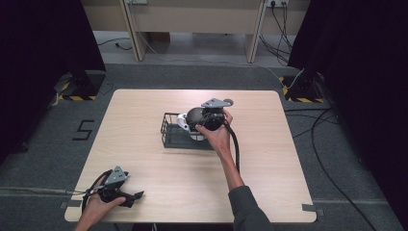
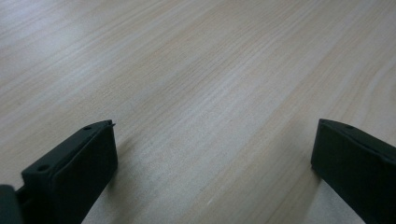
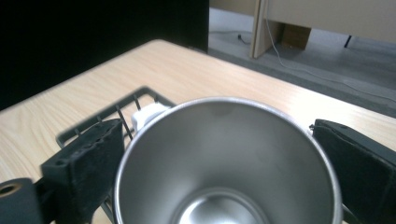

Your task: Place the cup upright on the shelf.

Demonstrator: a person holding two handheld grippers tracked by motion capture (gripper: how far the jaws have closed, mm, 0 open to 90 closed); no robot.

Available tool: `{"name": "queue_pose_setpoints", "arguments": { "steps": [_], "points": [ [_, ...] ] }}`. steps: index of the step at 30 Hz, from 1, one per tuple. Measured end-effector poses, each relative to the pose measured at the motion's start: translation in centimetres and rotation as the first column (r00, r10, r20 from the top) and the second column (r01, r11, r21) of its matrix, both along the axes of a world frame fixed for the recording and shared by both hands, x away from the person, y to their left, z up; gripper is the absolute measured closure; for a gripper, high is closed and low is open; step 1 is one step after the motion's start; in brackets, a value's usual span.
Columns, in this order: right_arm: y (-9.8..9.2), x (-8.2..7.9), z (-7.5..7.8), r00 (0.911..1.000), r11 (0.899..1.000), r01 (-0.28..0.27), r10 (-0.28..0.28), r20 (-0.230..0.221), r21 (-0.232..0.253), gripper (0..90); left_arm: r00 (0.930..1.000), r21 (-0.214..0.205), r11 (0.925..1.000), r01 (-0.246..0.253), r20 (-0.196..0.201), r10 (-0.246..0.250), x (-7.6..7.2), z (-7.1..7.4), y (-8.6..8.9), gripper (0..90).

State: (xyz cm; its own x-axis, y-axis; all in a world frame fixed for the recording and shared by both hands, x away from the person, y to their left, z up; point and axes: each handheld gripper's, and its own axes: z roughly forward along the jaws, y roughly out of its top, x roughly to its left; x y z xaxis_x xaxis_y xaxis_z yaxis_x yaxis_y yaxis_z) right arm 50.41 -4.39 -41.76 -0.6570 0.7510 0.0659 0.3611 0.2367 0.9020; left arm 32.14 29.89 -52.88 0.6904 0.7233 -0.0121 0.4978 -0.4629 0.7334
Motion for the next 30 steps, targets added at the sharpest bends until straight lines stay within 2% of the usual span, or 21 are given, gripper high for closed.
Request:
{"name": "queue_pose_setpoints", "arguments": {
  "steps": [1,5,7,9,13,17,23,30],
  "points": [
    [0.0,0.0,0.3,1.0000,1.000,0.003,-0.003,0.004,0.012,5.3,1.0000,0.000,1.0000,0.000,0.000,0.000,0.0,0.0,0.0,0.0],
    [0.0,0.0,0.8,0.9999,1.000,0.007,-0.007,0.012,0.006,8.7,1.0000,0.000,1.0000,0.001,0.000,-0.001,0.0,0.0,0.0,0.0],
    [-0.2,-0.2,1.2,0.9995,0.999,0.010,-0.011,0.031,0.034,16.9,1.0000,-0.003,1.0000,-0.001,0.000,0.001,0.0,0.0,0.0,0.0],
    [-0.4,-0.5,1.8,0.9987,0.999,0.001,-0.003,0.051,0.048,13.2,1.0000,-0.003,1.0000,-0.001,0.000,0.001,0.0,0.0,0.0,0.0],
    [-1.1,-1.2,2.5,0.9979,0.998,0.019,-0.023,0.060,0.064,15.7,1.0000,-0.003,1.0000,-0.001,0.000,0.001,0.0,0.0,0.0,0.0],
    [-1.6,-1.6,2.7,0.9976,0.998,0.016,-0.021,0.066,0.066,15.0,1.0000,-0.002,1.0000,0.000,0.000,0.000,0.0,0.0,0.0,0.0],
    [-2.8,-3.2,3.0,0.9970,0.998,0.000,-0.005,0.078,0.064,15.2,1.0000,0.000,1.0000,0.000,0.000,0.000,0.0,0.0,0.0,0.0],
    [-3.3,-4.5,3.3,0.9963,0.998,-0.018,0.013,0.085,0.064,15.3,1.0000,0.001,1.0000,0.000,0.000,0.000,0.0,0.0,0.0,0.0]
  ]
}}
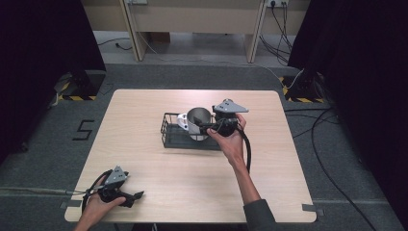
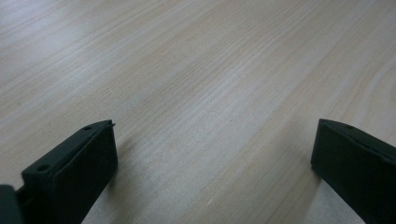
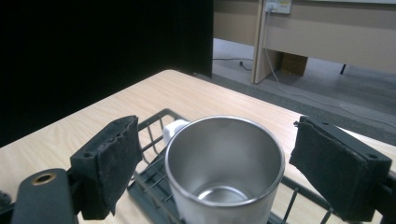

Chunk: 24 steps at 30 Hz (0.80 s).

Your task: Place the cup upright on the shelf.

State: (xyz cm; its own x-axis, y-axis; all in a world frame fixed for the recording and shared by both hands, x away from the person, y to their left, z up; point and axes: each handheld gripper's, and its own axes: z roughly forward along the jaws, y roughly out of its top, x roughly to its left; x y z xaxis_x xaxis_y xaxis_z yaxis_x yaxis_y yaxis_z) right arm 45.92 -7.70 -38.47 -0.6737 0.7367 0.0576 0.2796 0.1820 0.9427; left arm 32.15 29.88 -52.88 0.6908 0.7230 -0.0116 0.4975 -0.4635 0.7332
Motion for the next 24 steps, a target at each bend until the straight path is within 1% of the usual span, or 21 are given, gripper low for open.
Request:
{"name": "queue_pose_setpoints", "arguments": {
  "steps": [2,4,5,10,11,12,13,15,17,18,22,23,24],
  "points": [
    [-0.2,-0.5,0.0,1.0000,1.000,-0.010,0.010,0.000,0.006,15.4,1.0000,0.000,1.0000,0.000,0.000,0.000,0.0,0.0,0.0,0.0],
    [-0.3,-0.7,0.0,0.9999,1.000,-0.012,0.012,-0.001,0.010,15.4,1.0000,0.000,1.0000,0.000,0.000,0.000,0.0,0.0,0.0,0.0],
    [-0.4,-1.1,0.0,0.9998,1.000,-0.018,0.018,0.003,0.016,15.4,1.0000,0.000,1.0000,0.000,0.000,0.000,0.0,0.0,0.0,0.0],
    [-0.6,-1.8,0.1,0.9995,0.999,-0.031,0.031,0.004,0.016,15.5,1.0000,0.000,1.0000,0.000,0.000,0.000,0.0,0.0,0.0,0.0],
    [-0.8,-2.3,0.1,0.9994,0.999,-0.035,0.035,0.008,0.024,15.5,1.0000,0.000,1.0000,0.000,0.000,0.000,0.0,0.0,0.0,0.0],
    [-0.8,-2.3,0.1,0.9994,0.999,-0.035,0.035,0.008,0.024,15.5,1.0000,0.000,1.0000,0.000,0.000,0.000,0.0,0.0,0.0,0.0],
    [-1.0,-2.7,0.0,0.9992,0.999,-0.039,0.038,0.007,0.026,15.5,1.0000,0.000,1.0000,0.000,0.000,0.000,0.0,0.0,0.0,0.0],
    [-1.1,-2.9,0.0,0.9992,0.999,-0.040,0.040,0.007,0.025,15.5,1.0000,-0.001,1.0000,0.000,0.001,0.000,0.0,0.0,0.0,0.0],
    [-1.4,-3.5,-0.2,0.9990,0.999,-0.045,0.045,0.004,0.024,15.5,1.0000,-0.001,1.0000,0.000,0.001,0.000,0.0,0.0,0.0,0.0],
    [-1.4,-3.5,-0.2,0.9990,0.999,-0.045,0.045,0.004,0.024,15.5,1.0000,-0.001,1.0000,0.000,0.001,0.000,0.0,0.0,0.0,0.0],
    [-1.8,-4.2,-0.4,0.9988,0.998,-0.049,0.049,0.002,0.033,15.5,1.0000,-0.001,1.0000,0.000,0.001,0.000,0.0,0.0,0.0,0.0],
    [-2.0,-4.7,-0.6,0.9987,0.998,-0.050,0.050,0.006,0.043,15.5,1.0000,-0.001,1.0000,0.000,0.001,0.000,0.0,0.0,0.0,0.0],
    [-2.0,-4.7,-0.6,0.9987,0.998,-0.050,0.050,0.006,0.043,15.5,1.0000,-0.001,1.0000,0.000,0.001,0.000,0.0,0.0,0.0,0.0]
  ]
}}
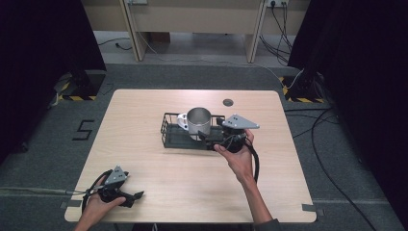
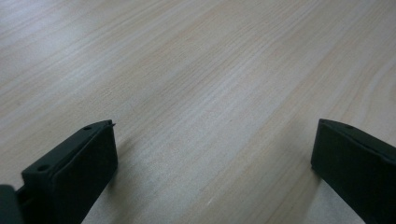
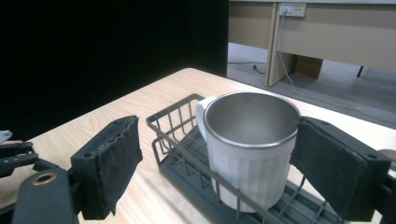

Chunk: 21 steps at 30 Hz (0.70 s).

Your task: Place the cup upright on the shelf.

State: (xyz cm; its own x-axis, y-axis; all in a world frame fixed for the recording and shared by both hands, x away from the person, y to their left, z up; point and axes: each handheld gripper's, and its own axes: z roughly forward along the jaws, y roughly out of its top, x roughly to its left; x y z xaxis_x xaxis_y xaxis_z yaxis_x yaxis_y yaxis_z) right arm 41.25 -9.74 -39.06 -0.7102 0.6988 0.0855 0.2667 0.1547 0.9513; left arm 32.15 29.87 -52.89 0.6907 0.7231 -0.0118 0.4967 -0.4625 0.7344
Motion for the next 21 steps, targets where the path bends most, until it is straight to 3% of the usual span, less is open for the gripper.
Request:
{"name": "queue_pose_setpoints", "arguments": {
  "steps": [21],
  "points": [
    [-2.1,-3.1,-2.6,0.9995,1.000,-0.005,0.005,-0.030,0.006,15.6,1.0000,0.003,1.0000,0.002,0.000,-0.002,0.0,0.0,0.0,0.0]
  ]
}}
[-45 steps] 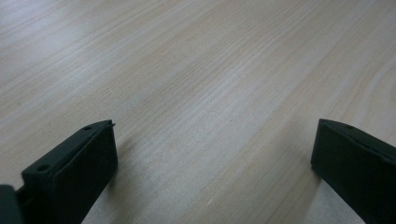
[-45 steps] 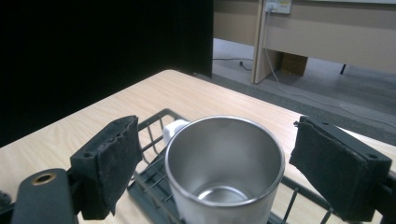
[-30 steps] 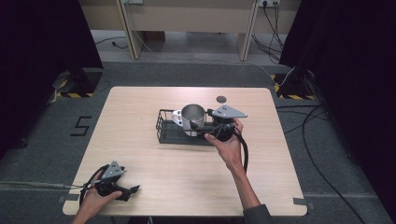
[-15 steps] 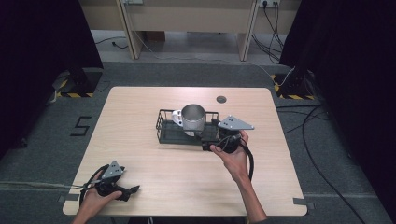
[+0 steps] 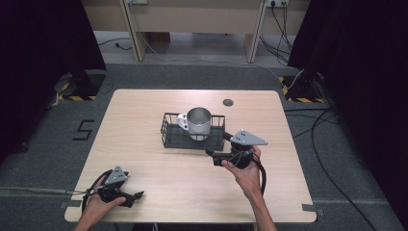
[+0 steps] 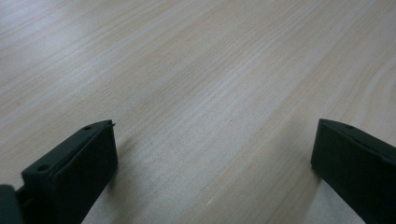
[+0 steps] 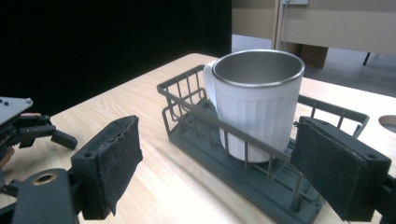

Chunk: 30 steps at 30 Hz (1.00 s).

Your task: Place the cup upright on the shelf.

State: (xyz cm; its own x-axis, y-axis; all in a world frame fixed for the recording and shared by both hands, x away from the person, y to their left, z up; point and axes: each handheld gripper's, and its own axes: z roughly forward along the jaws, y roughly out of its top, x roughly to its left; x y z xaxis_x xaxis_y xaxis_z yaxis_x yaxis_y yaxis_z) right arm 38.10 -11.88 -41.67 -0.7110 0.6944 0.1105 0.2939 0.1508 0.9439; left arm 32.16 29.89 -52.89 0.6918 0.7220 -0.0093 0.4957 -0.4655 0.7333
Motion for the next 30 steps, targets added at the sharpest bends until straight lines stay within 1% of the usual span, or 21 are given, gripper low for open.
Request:
{"name": "queue_pose_setpoints", "arguments": {
  "steps": [4,6,10,14,19,20,21,25,27,30],
  "points": [
    [-0.5,-0.7,-0.5,1.0000,1.000,0.002,-0.002,-0.006,0.005,15.6,1.0000,-0.001,1.0000,-0.001,-0.001,0.001,0.0,0.0,0.0,0.0],
    [-0.5,-0.8,-0.6,1.0000,1.000,0.001,-0.001,-0.007,0.005,15.6,1.0000,-0.002,1.0000,-0.001,-0.001,0.001,0.0,0.0,0.0,0.0],
    [-0.7,-1.3,-1.2,0.9999,1.000,-0.005,0.005,-0.011,0.015,15.6,1.0000,-0.002,1.0000,-0.001,-0.001,0.001,0.0,0.0,0.0,0.0],
    [-0.7,-1.6,-1.6,0.9998,1.000,-0.007,0.007,-0.020,0.012,15.6,1.0000,-0.002,1.0000,-0.001,-0.001,0.001,0.0,0.0,0.0,0.0],
    [-0.8,-1.9,-1.8,0.9998,1.000,-0.006,0.006,-0.020,0.014,15.6,1.0000,-0.001,1.0000,-0.001,-0.001,0.001,0.0,0.0,0.0,0.0],
    [-0.8,-2.0,-1.8,0.9998,1.000,-0.005,0.006,-0.020,0.013,15.6,1.0000,-0.001,1.0000,-0.001,-0.001,0.001,0.0,0.0,0.0,0.0],
    [-0.8,-2.2,-2.0,0.9998,1.000,-0.003,0.003,-0.019,0.000,15.6,1.0000,-0.001,1.0000,-0.001,-0.001,0.001,0.0,0.0,0.0,0.0],
    [-0.8,-2.5,-2.3,0.9997,1.000,-0.006,0.006,-0.025,-0.001,15.6,1.0000,-0.001,1.0000,-0.001,-0.001,0.001,0.0,0.0,0.0,0.0],
    [-1.0,-2.9,-2.5,0.9998,1.000,-0.002,0.002,-0.019,-0.018,15.6,1.0000,-0.001,1.0000,-0.001,-0.001,0.001,0.0,0.0,0.0,0.0],
    [-1.2,-3.2,-2.8,0.9997,1.000,-0.006,0.006,-0.023,-0.019,15.6,1.0000,-0.001,1.0000,-0.001,-0.001,0.001,0.0,0.0,0.0,0.0]
  ]
}}
